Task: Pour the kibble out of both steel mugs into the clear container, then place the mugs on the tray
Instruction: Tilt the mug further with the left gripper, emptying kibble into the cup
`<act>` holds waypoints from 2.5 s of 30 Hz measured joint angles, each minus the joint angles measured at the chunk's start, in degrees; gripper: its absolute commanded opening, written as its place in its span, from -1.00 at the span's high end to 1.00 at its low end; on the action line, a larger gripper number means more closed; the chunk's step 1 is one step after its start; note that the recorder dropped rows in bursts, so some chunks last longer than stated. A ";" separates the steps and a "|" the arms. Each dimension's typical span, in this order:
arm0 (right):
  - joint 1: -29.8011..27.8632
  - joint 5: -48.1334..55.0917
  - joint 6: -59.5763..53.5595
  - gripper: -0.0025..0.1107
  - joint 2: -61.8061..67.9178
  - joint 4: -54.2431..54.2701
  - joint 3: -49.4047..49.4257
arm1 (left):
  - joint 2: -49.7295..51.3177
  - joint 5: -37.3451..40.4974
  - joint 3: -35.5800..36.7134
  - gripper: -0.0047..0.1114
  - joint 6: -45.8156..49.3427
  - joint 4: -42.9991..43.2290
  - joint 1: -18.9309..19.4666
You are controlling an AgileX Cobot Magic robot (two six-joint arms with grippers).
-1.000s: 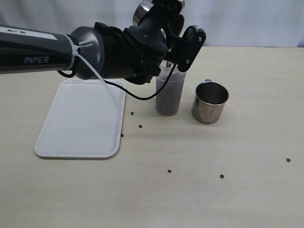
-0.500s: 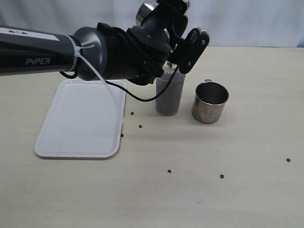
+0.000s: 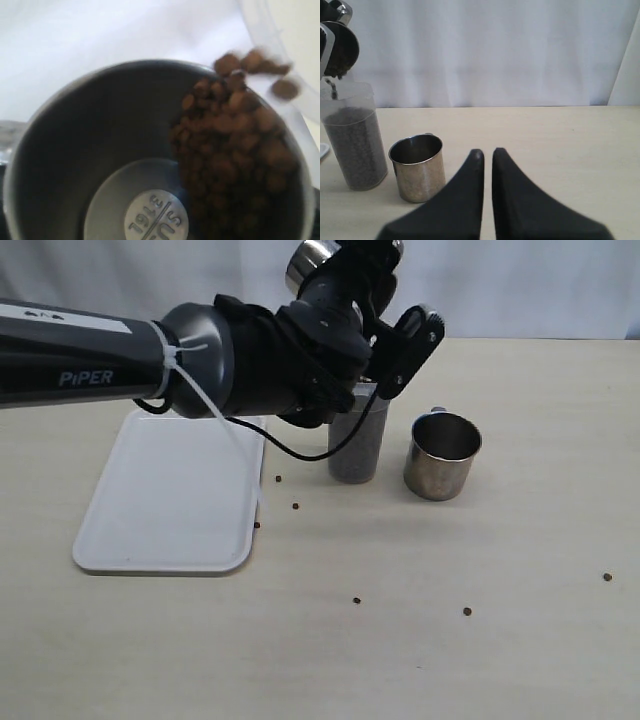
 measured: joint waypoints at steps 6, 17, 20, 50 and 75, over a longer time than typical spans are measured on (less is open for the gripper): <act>0.00 0.00 0.00 0.87 0.00 0.00 0.00 | 0.00 0.79 0.00 0.92 2.34 0.03 -1.07; 0.00 0.00 0.00 0.87 0.00 0.00 0.00 | 0.00 1.18 -0.38 0.92 8.33 0.03 -1.20; 0.00 0.00 0.00 0.87 0.00 0.00 0.00 | 0.04 1.09 -1.50 0.92 8.72 0.03 -1.29; 0.00 0.00 0.00 0.87 0.00 0.00 0.00 | 2.13 1.91 -3.19 0.92 28.87 0.39 -2.72; 0.00 -0.04 0.00 0.87 0.00 0.00 0.00 | 2.87 8.14 -3.56 0.92 29.17 0.39 -3.12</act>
